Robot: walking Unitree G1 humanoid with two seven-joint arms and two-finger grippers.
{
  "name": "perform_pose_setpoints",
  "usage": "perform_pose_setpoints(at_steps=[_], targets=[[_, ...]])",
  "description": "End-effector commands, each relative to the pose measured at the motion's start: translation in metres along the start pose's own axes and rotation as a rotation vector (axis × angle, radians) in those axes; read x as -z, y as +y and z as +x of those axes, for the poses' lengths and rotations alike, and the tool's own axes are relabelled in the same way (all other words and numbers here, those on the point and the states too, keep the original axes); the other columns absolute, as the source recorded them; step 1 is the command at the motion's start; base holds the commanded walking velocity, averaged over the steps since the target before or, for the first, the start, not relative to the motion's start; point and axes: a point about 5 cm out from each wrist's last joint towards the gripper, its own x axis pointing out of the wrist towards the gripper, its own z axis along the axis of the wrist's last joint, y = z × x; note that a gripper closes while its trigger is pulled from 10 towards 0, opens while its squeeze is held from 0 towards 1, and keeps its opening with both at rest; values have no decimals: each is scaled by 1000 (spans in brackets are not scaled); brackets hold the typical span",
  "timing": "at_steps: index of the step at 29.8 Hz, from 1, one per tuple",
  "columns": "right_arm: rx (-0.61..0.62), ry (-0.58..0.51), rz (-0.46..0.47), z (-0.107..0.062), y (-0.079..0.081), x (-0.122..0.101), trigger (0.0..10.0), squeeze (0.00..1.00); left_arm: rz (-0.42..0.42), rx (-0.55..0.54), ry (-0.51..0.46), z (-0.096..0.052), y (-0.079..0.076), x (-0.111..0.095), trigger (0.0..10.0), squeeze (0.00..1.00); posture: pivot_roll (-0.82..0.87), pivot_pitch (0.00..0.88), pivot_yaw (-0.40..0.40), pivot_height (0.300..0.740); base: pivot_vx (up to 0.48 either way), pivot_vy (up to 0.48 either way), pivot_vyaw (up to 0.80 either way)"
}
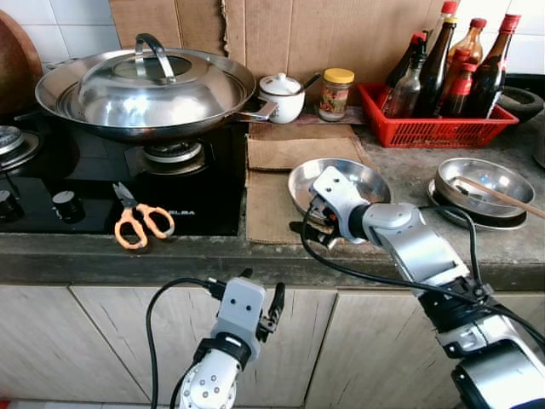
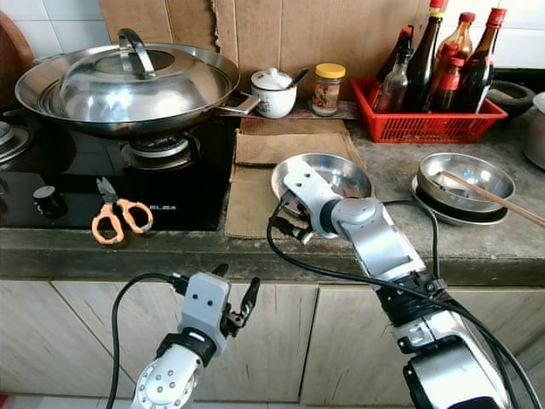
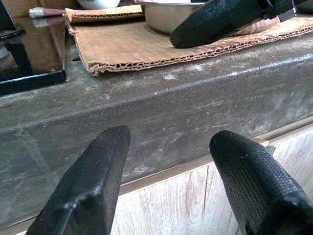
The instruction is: Kitchen organization
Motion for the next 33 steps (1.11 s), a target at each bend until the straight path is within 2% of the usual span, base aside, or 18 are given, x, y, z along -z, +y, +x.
perform_pose_setpoints(at_steps=[1, 6, 7, 8, 9, 10, 11, 12, 22, 30, 32, 33], targets=[[-1, 63, 12, 1, -3, 8, 10000, 0, 6, -5, -15, 1, -1, -4, 10000, 0, 115, 13, -80, 740, 0, 0, 0], [-11, 77, 26, 3, -4, 8, 10000, 0, 6, -6, -16, 1, 0, -5, 10000, 0, 115, 14, -81, 740, 0, 0, 0], [-20, 84, 45, 4, -4, 9, 9020, 0, 7, -6, -16, 1, 0, -5, 10000, 0, 114, 14, -77, 740, 0, 0, 0], [-27, 87, 65, 4, -4, 9, 5020, 0, 7, -6, -17, 2, 0, -5, 10000, 0, 112, 15, -81, 740, 0, 0, 0], [-27, 87, 65, 4, -4, 9, 5020, 0, 7, -6, -17, 2, 0, -5, 10000, 0, 112, 15, -81, 740, 0, 0, 0], [-49, 98, 96, 5, -3, 10, 1725, 0, 7, -7, -18, 2, 0, -5, 10000, 0, 114, 17, -82, 740, 0, 0, 0], [-49, 98, 96, 5, -3, 10, 1725, 0, 7, -7, -18, 2, 0, -5, 10000, 0, 114, 17, -82, 740, 0, 0, 0], [-59, 100, 123, 6, -3, 9, 0, 0, 6, -9, -21, 2, 0, -5, 10000, 0, 112, 18, -82, 740, 0, 0, 0], [-63, 106, 148, 9, -8, 5, 0, 0, 2, -11, -25, 2, -1, -6, 10000, 0, 109, 21, -81, 740, 0, 0, 0], [-24, 37, 122, 7, -15, -11, 0, 0, 0, -18, -26, 3, -1, -7, 10000, 0, 108, 19, -87, 740, 0, 0, 0], [-13, -47, 140, 6, -15, -21, 0, 0, 0, -20, -26, 4, -1, -7, 10000, 0, 108, 17, -88, 740, 0, 0, 0], [4, -143, 176, 3, -16, -32, 0, 0, 0, -21, -26, 4, -1, -7, 10000, 0, 109, 14, -89, 740, 0, 0, 0]])
